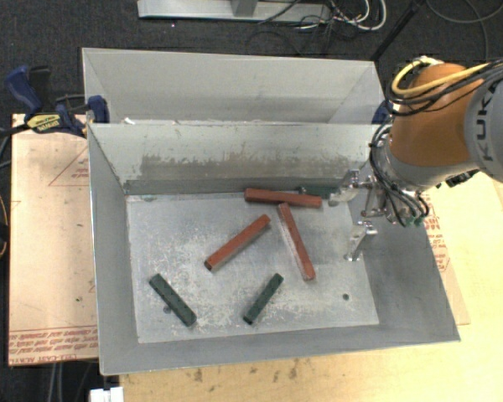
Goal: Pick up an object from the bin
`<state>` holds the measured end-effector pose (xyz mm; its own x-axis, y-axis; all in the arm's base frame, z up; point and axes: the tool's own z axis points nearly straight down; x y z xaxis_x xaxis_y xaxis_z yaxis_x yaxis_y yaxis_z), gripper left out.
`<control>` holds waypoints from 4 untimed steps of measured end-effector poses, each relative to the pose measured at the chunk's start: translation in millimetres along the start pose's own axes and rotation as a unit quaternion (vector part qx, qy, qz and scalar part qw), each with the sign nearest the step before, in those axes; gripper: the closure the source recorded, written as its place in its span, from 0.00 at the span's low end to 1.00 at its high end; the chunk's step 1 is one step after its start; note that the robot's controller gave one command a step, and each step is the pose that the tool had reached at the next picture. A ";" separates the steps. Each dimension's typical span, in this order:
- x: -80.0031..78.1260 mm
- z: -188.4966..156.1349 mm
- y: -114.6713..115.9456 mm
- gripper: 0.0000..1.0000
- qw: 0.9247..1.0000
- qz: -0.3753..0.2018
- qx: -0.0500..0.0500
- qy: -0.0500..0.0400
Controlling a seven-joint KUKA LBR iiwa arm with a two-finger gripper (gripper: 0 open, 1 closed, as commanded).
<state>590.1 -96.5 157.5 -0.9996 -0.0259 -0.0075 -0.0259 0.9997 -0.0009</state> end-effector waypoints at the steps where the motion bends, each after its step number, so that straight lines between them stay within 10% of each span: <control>1: -5.8 10.8 39.9 0.00 0.986 -0.164 -0.001 0.003; 2: -31.1 22.2 53.2 0.00 0.985 -0.170 -0.001 0.001; 3: -40.0 47.1 79.7 0.00 0.999 -0.039 -0.001 0.003; 4: -50.6 79.1 130.6 1.00 0.965 -0.263 0.002 -0.002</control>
Offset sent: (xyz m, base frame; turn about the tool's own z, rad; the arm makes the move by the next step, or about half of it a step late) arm 0.0600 0.0713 -0.0427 -0.0085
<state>637.9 35.3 78.7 -0.8484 -0.5293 -0.0081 -0.5292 0.8484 -0.0085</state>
